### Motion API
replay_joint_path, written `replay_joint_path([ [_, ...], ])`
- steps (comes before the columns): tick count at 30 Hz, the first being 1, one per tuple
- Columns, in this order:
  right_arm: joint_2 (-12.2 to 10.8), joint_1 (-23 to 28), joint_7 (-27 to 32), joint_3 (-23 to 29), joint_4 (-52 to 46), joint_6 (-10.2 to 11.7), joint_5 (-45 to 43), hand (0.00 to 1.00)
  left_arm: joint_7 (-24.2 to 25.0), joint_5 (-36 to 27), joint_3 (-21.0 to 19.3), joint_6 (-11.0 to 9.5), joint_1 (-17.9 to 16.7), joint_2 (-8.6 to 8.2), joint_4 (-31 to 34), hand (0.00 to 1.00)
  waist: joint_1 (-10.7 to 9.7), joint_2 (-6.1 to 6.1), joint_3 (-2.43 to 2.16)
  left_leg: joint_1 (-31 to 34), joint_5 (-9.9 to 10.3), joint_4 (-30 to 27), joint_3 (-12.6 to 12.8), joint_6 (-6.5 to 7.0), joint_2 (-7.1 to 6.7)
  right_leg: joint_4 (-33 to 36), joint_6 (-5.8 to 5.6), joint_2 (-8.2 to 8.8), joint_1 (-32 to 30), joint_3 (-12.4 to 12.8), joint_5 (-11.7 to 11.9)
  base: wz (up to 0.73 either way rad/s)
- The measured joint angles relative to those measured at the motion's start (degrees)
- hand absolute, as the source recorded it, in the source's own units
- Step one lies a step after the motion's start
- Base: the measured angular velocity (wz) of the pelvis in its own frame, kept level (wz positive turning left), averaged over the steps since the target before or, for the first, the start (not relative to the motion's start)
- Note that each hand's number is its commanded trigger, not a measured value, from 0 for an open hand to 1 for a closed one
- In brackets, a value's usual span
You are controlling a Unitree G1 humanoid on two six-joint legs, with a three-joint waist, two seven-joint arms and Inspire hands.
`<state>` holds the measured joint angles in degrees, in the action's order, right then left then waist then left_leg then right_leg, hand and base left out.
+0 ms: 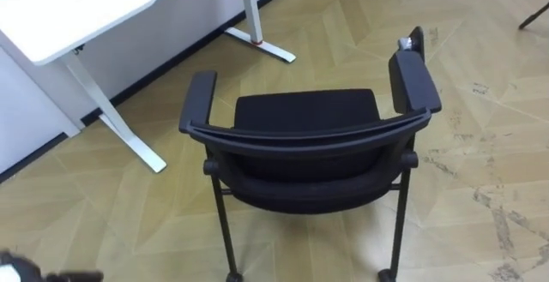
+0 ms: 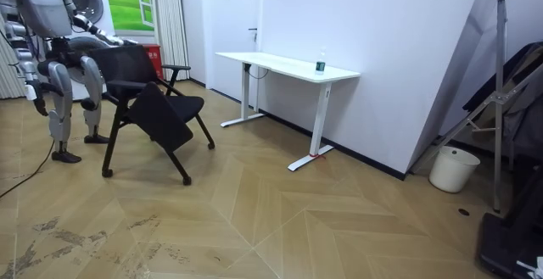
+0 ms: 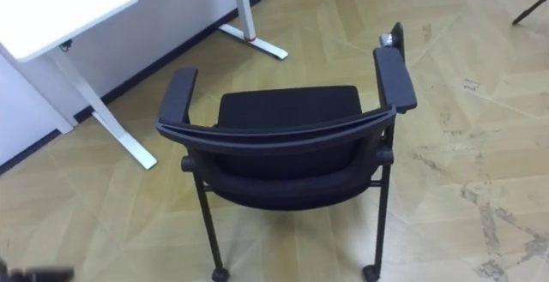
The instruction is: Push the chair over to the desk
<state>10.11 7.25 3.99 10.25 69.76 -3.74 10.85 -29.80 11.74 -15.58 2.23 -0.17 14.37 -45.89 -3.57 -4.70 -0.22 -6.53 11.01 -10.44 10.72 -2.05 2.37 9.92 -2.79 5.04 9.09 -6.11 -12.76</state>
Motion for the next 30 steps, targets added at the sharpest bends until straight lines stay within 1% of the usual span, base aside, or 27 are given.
replay_joint_path([
  [1, -0.01, -0.07, -0.03, -0.10, 0.02, -0.03, -0.19, 0.00, -0.01, 2.25, 0.25, -0.06, 0.36, 0.21, 3.29, 0.00, -0.08, 0.30, 0.20, -0.01, 0.00, 0.03, 0.00, 0.00, 0.00, -0.02, 0.00, 0.00, 0.00, 0.01, 0.00, 0.00],
  [2, 0.01, -0.10, -0.04, -0.15, 0.02, -0.03, -0.20, 0.00, -0.02, 3.18, 0.35, -0.13, 0.51, 0.29, 4.78, 0.00, -0.04, 0.35, 0.20, -0.01, 0.00, 0.03, 0.01, 0.00, 0.00, -0.02, 0.00, 0.00, 0.00, 0.02, 0.00, 0.00],
  [4, 0.00, -0.45, -0.65, -0.53, 0.04, 0.01, -0.14, 0.00, -0.04, 7.76, 1.04, -0.06, 1.57, 0.40, 9.74, 0.00, -0.74, 0.58, 0.24, 0.02, 0.00, 0.00, -0.17, 0.00, -0.02, -0.06, 0.00, 0.00, 0.00, -0.02, 0.00, 0.00],
  [6, 0.00, -0.57, -1.32, -0.55, -0.06, 0.10, -0.04, 0.00, -0.02, 12.01, 1.82, -0.09, 2.55, 0.40, 12.03, 0.00, -0.78, 0.69, 0.30, 0.13, 0.00, 0.01, -0.41, 0.00, -0.04, -0.19, 0.00, -0.03, -0.03, 0.00, 0.00, 0.00],
  [8, 0.02, -0.50, -1.64, -0.51, -0.10, 0.16, -0.04, 0.00, 0.11, 15.61, 2.51, 0.06, 2.91, 0.39, 14.70, 0.00, -1.08, 0.63, 0.24, 0.20, 0.00, -0.01, -0.43, 0.00, -0.04, -0.23, 0.00, -0.03, -0.09, 0.03, 0.00, 0.00],
  [10, 0.13, -0.56, -1.84, -0.55, -0.09, 0.14, -0.06, 0.00, 0.30, 20.24, 3.13, 0.44, 3.08, 0.46, 20.85, 0.00, -1.29, 0.60, 0.16, 1.07, 0.00, -0.39, -0.40, 0.00, -0.04, -0.16, 0.01, -0.01, -0.74, -0.10, 0.01, 0.03],
  [11, 0.26, -0.63, -2.07, -0.59, -0.07, 0.14, -0.07, 0.00, 0.30, 21.08, 3.66, 0.45, 3.22, 0.67, 22.37, 0.00, -1.34, 0.54, 0.14, 1.30, 0.00, -0.39, -0.42, 0.00, -0.04, -0.11, 0.01, -0.01, -0.98, -0.11, 0.02, 0.04],
  [13, 0.80, -0.88, -2.69, -1.09, 0.21, 0.13, 0.08, 0.00, 0.37, 24.85, 6.08, 0.89, 3.39, 1.42, 27.82, 0.00, -1.60, 0.40, 0.06, 1.52, 0.00, -0.35, -0.56, 0.00, -0.05, -0.20, 0.00, 0.01, -1.09, -0.23, 0.05, 0.02],
  [16, 0.97, -1.76, -2.91, -1.57, 0.72, 0.13, -0.16, 0.00, 1.32, 28.89, 9.51, 2.09, 3.37, 2.01, 31.49, 0.00, -2.45, 0.18, 0.02, 1.50, 0.00, -0.32, -0.64, 0.00, -0.05, -0.22, 0.00, -0.01, -0.96, -0.33, 0.05, 0.01],
  [18, 0.96, -1.77, -2.92, -1.81, 0.64, 0.14, -0.48, 0.00, 2.47, 30.87, 11.54, 2.51, 3.37, 2.01, 33.33, 0.00, -2.52, 0.14, 0.03, 1.48, 0.00, -0.31, -0.63, 0.00, -0.05, -0.23, 0.00, -0.02, -0.97, -0.29, 0.05, 0.00],
  [20, 0.98, -1.77, -2.90, -2.04, 0.65, 0.14, -0.87, 0.00, 3.64, 32.16, 12.44, 2.58, 3.38, 2.04, 34.80, 0.00, -2.71, 0.16, 0.05, 1.37, 0.00, -0.29, -0.63, 0.00, -0.05, -0.25, 0.01, -0.02, -0.90, -0.16, 0.06, -0.02],
  [23, 0.99, -1.66, -2.92, -2.86, 0.68, 0.18, -1.25, 0.00, 5.54, 33.26, 13.57, 2.73, 3.39, 2.08, 36.52, 0.00, -3.01, 0.25, 0.31, 1.34, 0.00, -0.19, -0.63, 0.00, -0.05, -0.21, 0.01, -0.03, -0.98, 0.07, 0.06, -0.02],
  [24, 0.98, -1.69, -2.93, -2.89, 0.75, 0.18, -1.25, 0.00, 6.70, 34.67, 13.91, 2.72, 3.39, 2.12, 37.61, 0.00, -3.13, 0.30, 0.44, 1.43, 0.00, -0.21, -0.65, 0.00, -0.05, -0.21, 0.01, -0.03, -1.02, 0.06, 0.06, 0.00],
  [26, 1.13, -1.75, -2.91, -3.15, 1.00, 0.38, -1.14, 0.00, 8.47, 35.41, 15.28, 2.85, 3.40, 2.86, 38.91, 0.00, -3.82, 0.45, 0.58, 1.94, 0.00, -0.29, -0.68, 0.00, -0.05, -0.20, 0.01, -0.03, -1.40, -0.03, 0.06, 0.03],
  [28, 1.35, -2.25, -3.10, -3.34, 1.76, 0.64, -1.33, 0.00, 12.77, 37.60, 18.19, 3.23, 3.39, 4.55, 40.23, 0.00, -4.04, 0.40, 0.56, 2.49, 0.00, -0.51, -0.85, 0.00, -0.05, -0.11, 0.02, -0.03, -1.84, -0.20, 0.08, 0.04],
  [29, 1.43, -2.42, -3.35, -3.32, 1.76, 0.65, -1.72, 0.00, 13.96, 37.87, 18.86, 3.22, 3.39, 4.88, 40.48, 0.00, -4.16, 0.37, 0.57, 2.65, 0.00, -0.63, -0.88, 0.00, -0.05, -0.10, 0.04, -0.03, -1.94, -0.24, 0.10, 0.04],
  [30, 1.55, -3.14, -3.58, -3.31, 1.91, 0.65, -2.91, 0.00, 16.32, 37.86, 20.16, 3.29, 3.40, 5.36, 40.66, 0.00, -4.55, 0.22, 0.63, 2.96, 0.00, -0.90, -1.22, 0.00, -0.05, -0.05, 0.03, -0.03, -2.11, -0.35, 0.19, 0.05],
])
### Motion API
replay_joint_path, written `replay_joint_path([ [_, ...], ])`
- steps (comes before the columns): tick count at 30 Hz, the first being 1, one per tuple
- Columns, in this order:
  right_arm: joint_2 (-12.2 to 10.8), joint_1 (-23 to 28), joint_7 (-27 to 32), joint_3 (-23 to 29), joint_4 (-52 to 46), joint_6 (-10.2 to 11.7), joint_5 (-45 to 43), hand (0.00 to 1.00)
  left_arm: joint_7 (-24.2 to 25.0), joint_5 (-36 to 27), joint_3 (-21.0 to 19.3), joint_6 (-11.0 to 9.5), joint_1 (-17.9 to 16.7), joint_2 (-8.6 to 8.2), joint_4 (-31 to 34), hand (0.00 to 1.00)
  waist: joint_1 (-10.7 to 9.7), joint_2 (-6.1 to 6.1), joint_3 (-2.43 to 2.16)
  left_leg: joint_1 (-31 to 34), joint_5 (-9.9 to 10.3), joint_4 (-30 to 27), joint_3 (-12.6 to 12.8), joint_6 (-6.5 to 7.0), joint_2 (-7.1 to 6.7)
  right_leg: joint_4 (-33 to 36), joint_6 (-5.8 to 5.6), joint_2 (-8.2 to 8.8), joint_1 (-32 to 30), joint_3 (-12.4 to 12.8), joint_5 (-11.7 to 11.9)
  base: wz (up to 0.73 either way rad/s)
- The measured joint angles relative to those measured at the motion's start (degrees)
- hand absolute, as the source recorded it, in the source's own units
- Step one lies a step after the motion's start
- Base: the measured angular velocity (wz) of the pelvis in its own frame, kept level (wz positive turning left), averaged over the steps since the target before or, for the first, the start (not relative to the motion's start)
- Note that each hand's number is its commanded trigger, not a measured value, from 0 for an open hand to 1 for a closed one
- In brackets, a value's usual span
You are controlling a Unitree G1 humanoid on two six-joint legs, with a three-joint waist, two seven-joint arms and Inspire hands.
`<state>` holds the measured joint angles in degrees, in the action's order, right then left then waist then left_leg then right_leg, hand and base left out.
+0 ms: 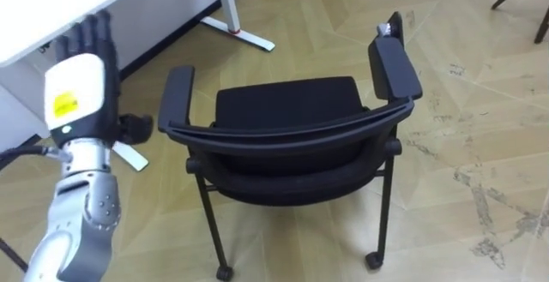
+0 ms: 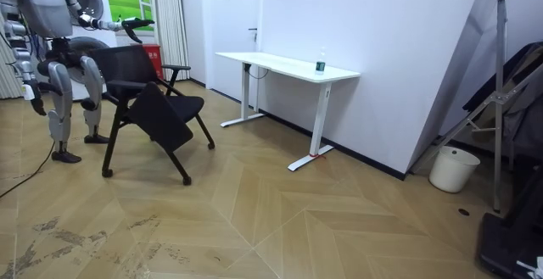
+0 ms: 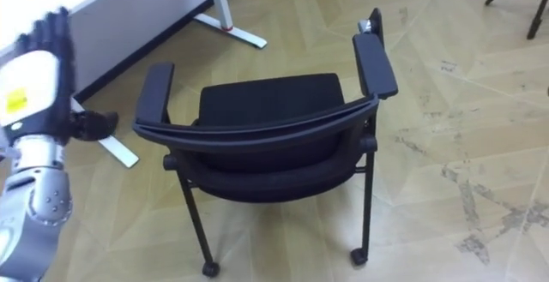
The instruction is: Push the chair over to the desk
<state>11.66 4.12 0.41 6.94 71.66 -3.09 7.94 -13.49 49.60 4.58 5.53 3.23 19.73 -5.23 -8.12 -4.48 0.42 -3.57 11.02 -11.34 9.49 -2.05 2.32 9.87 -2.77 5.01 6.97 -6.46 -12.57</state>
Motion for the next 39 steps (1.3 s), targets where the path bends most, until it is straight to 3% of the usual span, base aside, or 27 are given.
replay_joint_path([
  [6, 0.27, -2.96, -0.16, -0.04, 1.12, 0.66, -4.55, 0.00, 12.30, 0.06, 3.66, 1.27, 0.41, 1.67, 1.09, 0.00, -1.51, -1.09, -0.04, 0.19, 0.00, -0.25, -0.19, 0.00, 0.00, 0.05, 0.00, 0.01, -0.03, -0.11, 0.01, 0.01],
  [11, 1.69, -3.50, -0.15, -0.05, 2.21, 0.64, -5.03, 0.00, 21.03, 0.05, 4.58, 2.67, 1.85, 4.62, 8.35, 0.00, -1.22, -1.87, 0.15, 0.85, 0.00, -0.46, -0.60, 0.00, 0.00, 0.08, 0.04, 0.03, -0.06, -0.50, 0.05, 0.05],
  [14, 2.11, -3.47, 0.06, 0.08, 2.24, 1.00, -5.94, 0.00, 26.47, 0.02, 4.54, 3.32, 2.72, 7.27, 13.43, 0.00, -1.02, -2.02, 0.28, 0.84, 0.00, -0.41, -0.87, 0.00, -0.01, -0.11, 0.03, 0.02, -0.15, -1.03, 0.06, 0.06],
  [16, 2.43, -3.03, -0.07, 1.08, 2.24, 1.83, -7.79, 0.00, 31.43, -0.22, 4.55, 3.24, 3.33, 9.97, 16.87, 0.00, -1.10, -2.16, 0.40, 0.79, 0.00, -0.39, -0.86, 0.00, -0.03, -0.12, 0.03, 0.04, -0.09, -1.05, 0.05, 0.00],
  [19, 2.79, -2.86, -0.05, 1.26, 2.29, 1.86, -7.72, 0.00, 38.10, -0.59, 4.67, 4.50, 4.76, 12.84, 18.14, 0.00, -1.04, -2.83, 0.26, 0.85, 0.00, -0.40, -0.87, 0.00, -0.03, -0.12, 0.03, 0.03, -0.07, -1.04, 0.06, 0.00],
  [25, 3.12, -2.97, 0.99, 1.06, 4.04, 1.90, -7.42, 0.00, 48.17, -0.59, 4.67, 6.27, 6.19, 14.38, 19.94, 0.00, -0.95, -3.84, -0.15, 0.89, 0.00, -0.40, -0.91, 0.00, -0.03, -0.06, 0.03, 0.06, -0.16, -0.79, 0.06, 0.00],
  [28, 3.38, -2.96, 1.59, 1.08, 4.31, 2.01, -7.43, 0.00, 51.37, -0.58, 4.66, 6.77, 6.36, 15.56, 22.80, 0.00, -0.99, -4.17, -0.11, 0.94, 0.00, -0.45, -1.12, 0.00, -0.03, -0.05, 0.03, 0.07, -0.24, -0.55, 0.06, 0.00],
  [39, 3.53, -2.94, 1.93, 1.07, 4.59, 2.45, -6.75, 0.00, 55.72, -0.65, 4.65, 6.68, 7.30, 15.57, 26.22, 0.00, -0.91, -4.53, -0.02, 1.05, 0.00, -1.25, -1.64, 0.00, -0.02, -0.02, 0.03, 0.03, -0.13, 0.03, 0.05, -0.01],
])
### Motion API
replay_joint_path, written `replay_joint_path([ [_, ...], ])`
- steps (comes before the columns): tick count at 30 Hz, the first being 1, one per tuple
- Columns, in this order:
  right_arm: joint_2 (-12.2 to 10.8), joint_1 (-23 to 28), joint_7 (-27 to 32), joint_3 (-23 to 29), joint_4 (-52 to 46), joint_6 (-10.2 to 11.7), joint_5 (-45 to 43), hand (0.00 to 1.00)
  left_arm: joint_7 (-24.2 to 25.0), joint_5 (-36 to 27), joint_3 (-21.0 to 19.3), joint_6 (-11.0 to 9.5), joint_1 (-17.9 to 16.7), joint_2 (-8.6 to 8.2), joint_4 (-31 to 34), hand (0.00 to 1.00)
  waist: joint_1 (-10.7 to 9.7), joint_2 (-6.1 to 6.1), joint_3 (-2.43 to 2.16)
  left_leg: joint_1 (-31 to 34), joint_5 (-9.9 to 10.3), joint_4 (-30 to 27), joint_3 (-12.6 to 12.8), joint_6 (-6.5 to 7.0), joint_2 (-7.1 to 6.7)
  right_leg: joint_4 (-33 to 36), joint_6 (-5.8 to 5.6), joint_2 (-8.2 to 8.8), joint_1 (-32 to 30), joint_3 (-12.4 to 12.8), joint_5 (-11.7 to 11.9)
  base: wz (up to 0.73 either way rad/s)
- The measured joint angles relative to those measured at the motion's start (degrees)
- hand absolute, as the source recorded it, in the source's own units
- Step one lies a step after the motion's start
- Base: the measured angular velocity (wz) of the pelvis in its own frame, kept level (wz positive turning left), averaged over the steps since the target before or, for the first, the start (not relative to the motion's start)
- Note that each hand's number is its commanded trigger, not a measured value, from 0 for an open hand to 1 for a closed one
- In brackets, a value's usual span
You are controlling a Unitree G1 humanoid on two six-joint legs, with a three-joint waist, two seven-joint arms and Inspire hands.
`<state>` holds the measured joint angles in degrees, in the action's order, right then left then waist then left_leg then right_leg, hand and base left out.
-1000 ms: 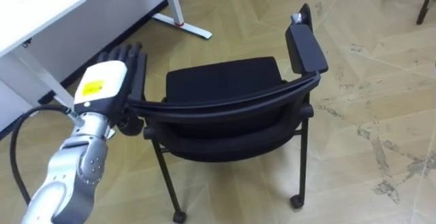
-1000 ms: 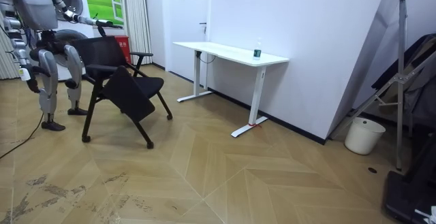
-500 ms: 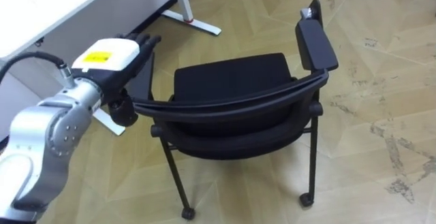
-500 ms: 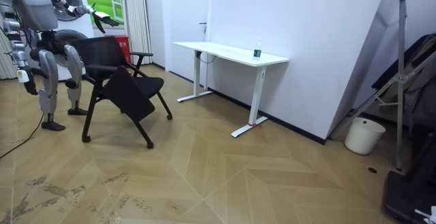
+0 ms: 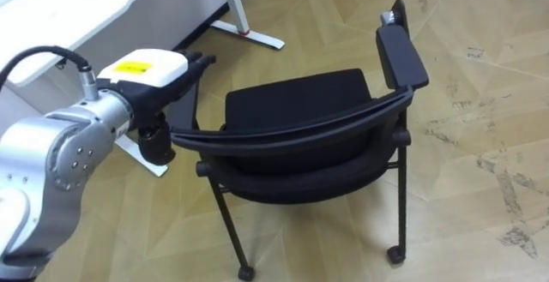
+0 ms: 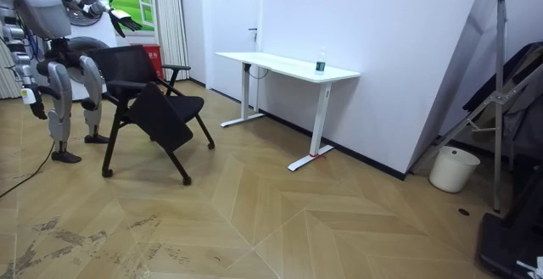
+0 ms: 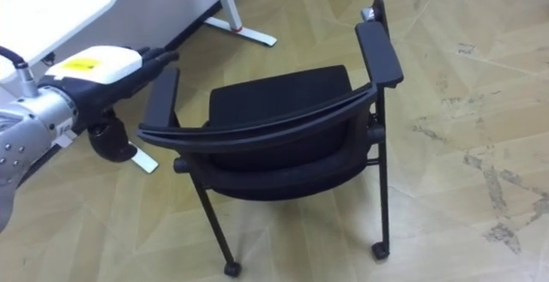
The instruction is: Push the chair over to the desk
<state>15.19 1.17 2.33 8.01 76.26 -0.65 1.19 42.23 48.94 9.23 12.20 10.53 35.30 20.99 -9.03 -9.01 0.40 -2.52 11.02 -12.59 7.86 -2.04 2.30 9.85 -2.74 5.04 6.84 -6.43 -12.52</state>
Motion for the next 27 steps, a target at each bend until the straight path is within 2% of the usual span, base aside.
replay_joint_path([
  [8, -0.11, 0.03, 0.17, -0.32, 0.00, -0.02, 2.14, 0.00, 0.39, -0.05, 0.03, 0.04, 0.00, -0.21, -0.95, 0.00, -0.50, 0.92, 0.65, 0.05, 0.00, -0.09, 0.09, 0.00, -0.03, 0.00, 0.00, 0.01, 0.07, -0.14, 0.00, 0.00],
  [11, -0.12, -0.03, 1.28, -1.99, -0.09, -0.08, 3.17, 0.00, -1.40, -0.01, 0.42, 0.27, 0.00, -1.71, -5.06, 0.00, -1.27, 1.23, 0.87, -0.15, 0.00, -0.01, 0.00, 0.00, -0.03, 0.23, 0.00, 0.00, 0.27, -0.22, 0.00, 0.03],
  [14, -0.17, -0.27, 2.26, -2.42, -0.54, -0.36, 2.39, 0.00, -3.17, 0.28, 1.56, 1.17, -0.08, -4.47, -10.14, 0.00, -1.59, 1.71, 1.12, -0.07, 0.00, 0.05, 0.02, 0.00, -0.02, 0.93, -0.02, 0.00, -0.27, -0.09, -0.01, -0.02],
  [16, -0.30, -0.54, 2.59, -3.60, -0.95, -0.63, 1.21, 0.00, -4.69, 0.61, 2.28, 1.32, -0.08, -7.80, -15.47, 0.00, -1.73, 2.33, 0.99, 0.09, 0.00, 0.02, 0.05, 0.00, -0.02, 0.85, -0.02, -0.02, -0.60, 0.17, -0.01, -0.06],
  [19, -0.90, -0.43, 2.65, -4.55, -2.22, -0.64, 0.72, 0.00, -6.82, 0.64, 2.37, 1.10, -0.08, -10.72, -20.12, 0.00, -1.93, 3.16, 0.66, 0.89, 0.00, -0.42, 0.15, 0.00, 0.00, 0.94, -0.01, -0.05, -1.24, 0.17, -0.01, 0.00],
  [20, -1.02, -0.24, 2.68, -4.54, -2.61, -0.64, 0.73, 0.00, -7.63, 0.58, 2.36, 1.06, -0.05, -10.87, -20.14, 0.00, -1.90, 3.39, 0.64, 1.00, 0.00, -0.51, 0.15, 0.00, 0.00, 0.97, -0.01, -0.05, -1.30, 0.20, 0.00, 0.00],
  [22, -1.62, -0.08, 2.97, -4.56, -2.97, -0.64, 0.52, 0.00, -9.63, 0.12, 2.36, 1.01, -0.05, -11.07, -21.37, 0.00, -1.92, 4.11, 0.23, 0.95, 0.00, -0.82, 0.15, 0.01, 0.00, 1.10, -0.01, -0.03, -1.18, 0.40, 0.00, 0.00],
  [27, -1.93, 0.02, 4.02, -4.53, -2.96, -0.67, 0.67, 0.00, -13.62, 0.10, 2.35, 0.80, -0.05, -13.14, -23.98, 0.00, -2.04, 4.07, 0.14, 0.71, 0.00, -0.82, 0.15, 0.01, 0.02, 1.20, 0.03, -0.05, -0.95, 0.37, 0.03, 0.00],
])
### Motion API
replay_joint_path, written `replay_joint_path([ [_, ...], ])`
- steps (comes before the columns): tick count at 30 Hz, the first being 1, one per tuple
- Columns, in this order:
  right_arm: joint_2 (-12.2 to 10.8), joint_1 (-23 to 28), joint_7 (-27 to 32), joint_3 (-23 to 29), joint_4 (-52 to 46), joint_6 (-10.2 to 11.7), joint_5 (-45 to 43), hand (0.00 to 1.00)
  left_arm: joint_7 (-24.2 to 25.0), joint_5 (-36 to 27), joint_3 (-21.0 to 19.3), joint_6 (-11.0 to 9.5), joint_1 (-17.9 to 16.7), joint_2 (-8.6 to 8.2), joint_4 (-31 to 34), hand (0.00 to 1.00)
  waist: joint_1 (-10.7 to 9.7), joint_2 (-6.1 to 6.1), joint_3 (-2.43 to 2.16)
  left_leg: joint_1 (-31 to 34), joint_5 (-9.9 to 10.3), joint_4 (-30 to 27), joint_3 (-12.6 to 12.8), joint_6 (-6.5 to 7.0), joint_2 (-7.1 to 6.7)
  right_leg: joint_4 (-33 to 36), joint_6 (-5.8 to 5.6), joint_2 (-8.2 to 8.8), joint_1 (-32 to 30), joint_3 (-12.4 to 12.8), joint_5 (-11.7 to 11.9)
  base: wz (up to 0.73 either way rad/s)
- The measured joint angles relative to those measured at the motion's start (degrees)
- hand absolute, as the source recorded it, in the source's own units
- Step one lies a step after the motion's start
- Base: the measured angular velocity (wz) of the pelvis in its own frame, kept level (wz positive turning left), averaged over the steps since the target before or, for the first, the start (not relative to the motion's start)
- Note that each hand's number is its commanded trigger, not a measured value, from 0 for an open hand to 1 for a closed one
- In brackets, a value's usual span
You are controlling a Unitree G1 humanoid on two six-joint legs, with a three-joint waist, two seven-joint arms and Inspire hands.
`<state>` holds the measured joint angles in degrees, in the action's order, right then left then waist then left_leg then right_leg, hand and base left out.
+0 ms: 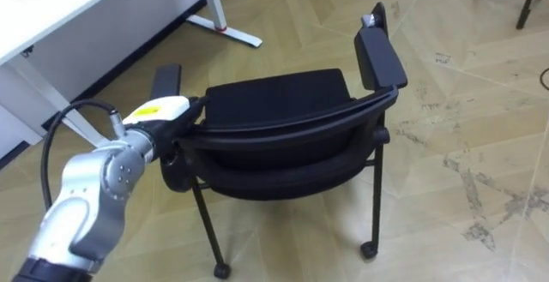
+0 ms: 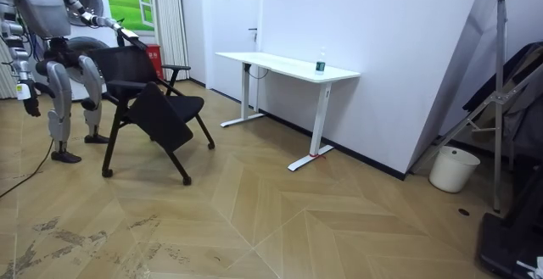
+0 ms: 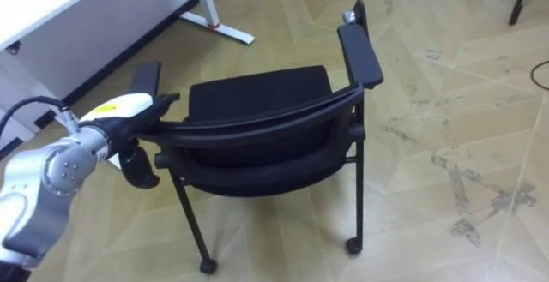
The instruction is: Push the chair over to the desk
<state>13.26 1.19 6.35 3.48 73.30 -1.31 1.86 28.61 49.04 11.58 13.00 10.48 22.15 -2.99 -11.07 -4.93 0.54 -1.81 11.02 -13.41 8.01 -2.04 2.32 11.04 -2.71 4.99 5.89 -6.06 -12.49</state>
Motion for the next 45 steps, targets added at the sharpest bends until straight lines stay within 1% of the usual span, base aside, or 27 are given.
replay_joint_path([
  [2, 0.01, 0.04, 0.71, 0.02, 0.00, 0.00, 0.09, 0.00, -2.21, -0.06, 0.00, -0.24, 0.00, -0.94, -1.64, 0.00, -0.11, -0.02, 0.03, -0.39, 0.00, 0.03, 0.12, 0.00, 0.00, 0.21, 0.00, 0.01, 0.19, 0.16, 0.00, -0.03],
  [3, -0.02, 0.03, 1.24, -0.14, -0.05, 0.00, 0.26, 0.00, -4.11, -0.72, 0.00, -0.32, 0.00, -1.53, -2.90, 0.00, -0.45, -0.11, 0.03, -0.48, 0.00, 0.04, 0.17, 0.00, 0.01, 0.50, 0.00, 0.02, 0.19, 0.15, 0.00, 0.00],
  [4, -0.02, 0.04, 1.68, -0.45, -0.04, -0.02, 0.31, 0.00, -5.99, -1.45, 0.00, -0.33, 0.01, -1.96, -3.97, 0.00, -0.83, 0.02, 0.16, -0.51, 0.00, 0.10, 0.18, 0.00, 0.01, 0.56, -0.01, 0.03, 0.21, 0.15, 0.00, 0.00],
  [5, -0.03, 0.04, 1.84, -0.60, -0.05, -0.02, 0.30, 0.00, -6.83, -1.58, 0.00, -0.32, 0.01, -2.18, -4.46, 0.00, -0.99, -0.04, 0.16, -0.53, 0.00, 0.13, 0.21, 0.00, 0.01, 0.58, -0.01, 0.03, 0.21, 0.16, 0.00, 0.00],
  [7, -0.01, 0.27, 2.56, -1.12, -0.04, -0.05, 0.32, 0.00, -9.47, -2.16, 0.00, -0.32, 0.01, -2.98, -6.09, 0.00, -1.16, 0.07, 0.32, -0.68, -0.01, 0.15, 0.51, 0.02, 0.01, 0.60, -0.04, 0.02, 0.19, 0.64, -0.03, -0.06],
  [9, -0.02, 0.52, 3.14, -1.19, -0.04, -0.05, 0.35, 0.00, -10.48, -2.13, 0.00, -0.33, 0.01, -3.56, -6.81, 0.00, -1.16, -0.06, 0.34, -0.79, -0.02, 0.18, 0.72, 0.03, -0.03, 0.58, -0.13, -0.05, 0.20, 1.50, -0.10, -0.07],
  [11, -0.13, 0.66, 3.53, -1.38, -0.05, -0.06, 0.41, 0.00, -11.33, -2.13, 0.00, -0.39, 0.00, -3.78, -7.21, 0.00, -1.16, 0.02, 0.40, -0.89, -0.05, 0.22, 0.95, 0.08, -0.07, 0.61, -0.15, -0.20, 0.10, 2.72, -0.12, -0.07],
  [14, -0.18, 0.76, 4.00, -1.99, -0.25, -0.06, 0.47, 0.00, -12.79, -2.16, 0.01, -0.44, 0.00, -4.05, -7.28, 0.00, -1.25, 0.37, 0.64, -0.89, -0.05, 0.22, 1.28, 0.08, -0.09, 0.61, -0.14, -0.36, -0.09, 3.99, -0.12, -0.07],
  [16, -0.28, 1.51, 4.53, -2.11, -1.63, -0.09, 0.47, 0.00, -14.17, -2.17, 0.01, -0.46, 0.00, -4.53, -7.37, 0.00, -1.22, 0.59, 0.78, -0.81, -0.05, 0.30, 1.40, 0.08, -0.14, 0.58, -0.14, -0.43, -0.31, 4.63, -0.12, -0.05],
  [20, -0.83, 2.40, 4.68, -2.14, -3.63, -0.05, 0.41, 0.00, -16.33, -2.29, 0.01, -0.65, 0.00, -5.11, -8.45, 0.00, -1.33, 0.58, 0.68, -0.87, -0.05, 0.76, 1.66, 0.08, -0.13, 0.51, -0.13, -0.49, -0.63, 5.01, -0.11, -0.05],
  [21, -1.15, 2.48, 4.66, -2.14, -4.07, -0.05, 0.35, 0.00, -16.94, -2.29, 0.01, -0.75, 0.01, -5.21, -8.78, 0.00, -1.44, 0.42, 0.56, -0.86, -0.05, 0.83, 1.66, 0.08, -0.14, 0.50, -0.12, -0.49, -0.69, 5.01, -0.11, 0.00],
  [23, -1.63, 2.66, 4.58, -2.14, -4.55, -0.03, 0.36, 0.00, -17.08, -2.37, 0.01, -1.01, 0.00, -5.25, -8.87, 0.00, -1.55, 0.39, 0.49, -0.86, -0.05, 1.00, 1.66, 0.08, -0.13, 0.50, -0.12, -0.49, -0.77, 5.02, -0.11, 0.00],
  [25, -1.92, 2.76, 4.36, -2.15, -4.50, -0.03, 0.61, 0.00, -17.31, -2.59, 0.01, -1.08, 0.00, -5.46, -8.88, 0.00, -1.73, 0.26, 0.27, -0.90, -0.05, 1.23, 1.64, 0.08, -0.15, 0.50, -0.12, -0.50, -0.82, 5.02, -0.11, 0.00],
  [29, -1.93, 2.83, 4.30, -2.15, -4.51, -0.03, 1.08, 0.00, -17.96, -3.84, 0.02, -1.09, 0.00, -5.48, -8.88, 0.00, -1.74, 0.28, 0.21, -0.96, -0.05, 1.29, 1.56, 0.08, -0.16, 0.53, -0.11, -0.50, -0.75, 4.98, -0.10, 0.00],
  [30, -1.93, 2.85, 4.31, -2.20, -4.51, -0.03, 1.04, 0.00, -17.95, -3.84, 0.04, -1.13, 0.00, -5.49, -8.88, 0.29, -1.80, 0.27, 0.21, -0.97, -0.05, 1.29, 1.52, 0.08, -0.16, 0.53, -0.11, -0.50, -0.72, 4.93, -0.10, 0.00],
  [31, -1.95, 2.84, 4.30, -2.21, -4.51, -0.02, 1.06, 0.00, -17.95, -3.80, 0.22, -1.28, 0.00, -5.49, -8.88, 0.51, -1.85, 0.25, 0.20, -0.96, -0.05, 1.28, 1.53, 0.08, -0.16, 0.53, -0.11, -0.51, -0.68, 4.94, -0.10, 0.00],
  [32, -1.96, 2.84, 4.29, -2.20, -4.51, -0.02, 1.08, 0.00, -17.95, -3.79, 0.42, -1.37, 0.00, -5.49, -8.88, 0.84, -1.88, 0.23, 0.18, -0.95, -0.05, 1.27, 1.53, 0.08, -0.16, 0.53, -0.10, -0.52, -0.64, 4.95, -0.10, 0.00],
  [33, -1.95, 2.84, 4.29, -2.20, -4.51, 0.00, 1.09, 0.00, -17.95, -3.80, 0.91, -1.52, 0.00, -5.49, -8.88, 1.00, -1.93, 0.18, 0.16, -0.96, -0.05, 1.23, 1.53, 0.08, -0.16, 0.54, -0.09, -0.52, -0.30, 4.96, -0.09, 0.00],
  [37, -1.95, 2.81, 4.26, -2.23, -4.50, 0.05, 1.09, 0.00, -17.93, -3.81, 2.54, -2.13, 0.00, -5.54, -8.88, 1.00, -2.19, -0.12, 0.12, -1.27, -0.05, 1.16, 1.53, 0.08, -0.15, 0.54, -0.07, -0.52, 0.01, 4.97, -0.08, 0.00],
  [42, -1.95, 2.72, 4.25, -2.18, -4.48, 0.13, 1.20, 0.00, -17.84, -3.83, 3.07, -2.33, 0.00, -5.53, -8.87, 1.00, -2.78, -0.36, 0.31, -1.52, -0.05, 1.20, 1.58, 0.08, -0.16, 0.01, -0.08, -0.51, 0.07, 5.02, -0.08, 0.00],
  [45, -1.97, 2.73, 4.26, -2.18, -4.43, 0.31, 1.37, 0.00, -17.81, -3.80, 3.25, -2.66, 0.00, -5.51, -8.87, 1.00, -2.83, -0.79, 0.28, -1.39, -0.05, 1.22, 1.56, 0.08, -0.16, -0.39, -0.03, -0.53, 0.19, 5.02, -0.05, 0.00],
])
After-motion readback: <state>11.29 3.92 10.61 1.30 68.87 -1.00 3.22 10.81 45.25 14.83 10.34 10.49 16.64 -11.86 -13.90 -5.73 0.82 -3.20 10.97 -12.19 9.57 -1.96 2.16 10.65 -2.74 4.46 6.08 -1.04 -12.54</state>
